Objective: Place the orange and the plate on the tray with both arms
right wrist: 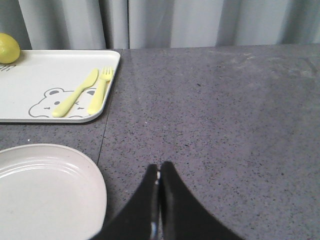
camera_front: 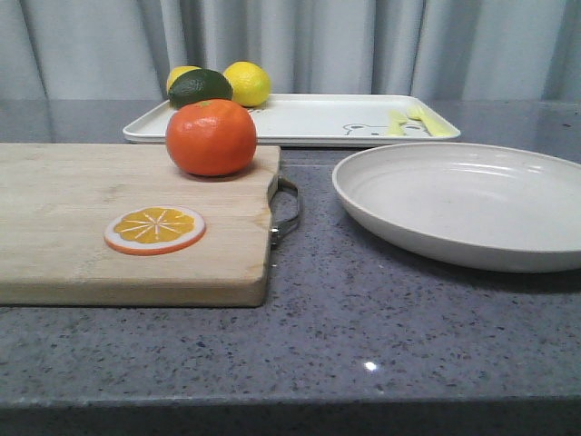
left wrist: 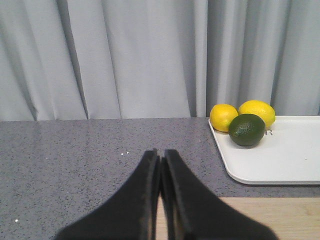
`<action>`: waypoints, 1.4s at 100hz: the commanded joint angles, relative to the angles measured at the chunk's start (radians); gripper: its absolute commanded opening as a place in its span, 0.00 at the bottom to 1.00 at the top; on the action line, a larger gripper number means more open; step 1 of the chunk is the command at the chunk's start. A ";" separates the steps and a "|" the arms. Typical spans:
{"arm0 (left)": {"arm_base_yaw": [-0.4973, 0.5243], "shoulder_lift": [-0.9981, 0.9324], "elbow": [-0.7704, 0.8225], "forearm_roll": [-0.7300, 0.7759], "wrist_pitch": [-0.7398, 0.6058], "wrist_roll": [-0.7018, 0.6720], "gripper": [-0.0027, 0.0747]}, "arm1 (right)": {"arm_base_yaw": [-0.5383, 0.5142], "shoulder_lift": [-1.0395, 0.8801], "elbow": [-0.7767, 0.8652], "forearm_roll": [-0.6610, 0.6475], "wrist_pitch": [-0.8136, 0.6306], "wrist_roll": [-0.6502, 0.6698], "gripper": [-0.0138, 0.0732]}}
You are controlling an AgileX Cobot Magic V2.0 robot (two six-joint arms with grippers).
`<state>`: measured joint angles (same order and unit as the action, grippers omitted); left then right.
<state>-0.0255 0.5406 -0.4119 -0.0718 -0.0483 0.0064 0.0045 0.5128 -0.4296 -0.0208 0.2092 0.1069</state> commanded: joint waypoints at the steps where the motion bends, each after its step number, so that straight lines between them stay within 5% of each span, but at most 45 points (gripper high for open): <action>1: 0.002 0.013 -0.037 -0.007 -0.088 0.001 0.01 | -0.006 0.011 -0.035 -0.012 -0.064 -0.003 0.09; 19: 0.002 0.048 -0.037 -0.007 -0.088 0.001 0.08 | -0.006 0.011 -0.035 -0.012 -0.064 -0.003 0.09; 43: 0.002 0.107 -0.038 -0.007 -0.109 0.001 0.59 | -0.006 0.011 -0.035 -0.012 -0.064 -0.003 0.09; 55: 0.002 0.129 -0.045 -0.007 -0.129 0.001 0.73 | -0.006 0.011 -0.035 -0.012 -0.064 -0.003 0.09; 91: -0.151 0.323 -0.223 -0.007 0.001 0.001 0.76 | -0.006 0.011 -0.035 -0.012 -0.065 -0.003 0.09; 109: -0.270 0.473 -0.333 -0.026 0.001 0.001 0.93 | -0.006 0.011 -0.035 -0.012 -0.076 -0.003 0.09; 118: -0.319 0.538 -0.391 -0.039 0.016 0.001 0.93 | -0.006 0.011 -0.035 -0.012 -0.080 -0.003 0.09; 140: -0.418 0.698 -0.608 -0.056 0.296 0.001 0.93 | -0.006 0.011 -0.035 -0.012 -0.082 -0.003 0.09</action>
<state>-0.4098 1.2042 -0.9075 -0.1077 0.1948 0.0064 0.0045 0.5128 -0.4296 -0.0208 0.2136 0.1069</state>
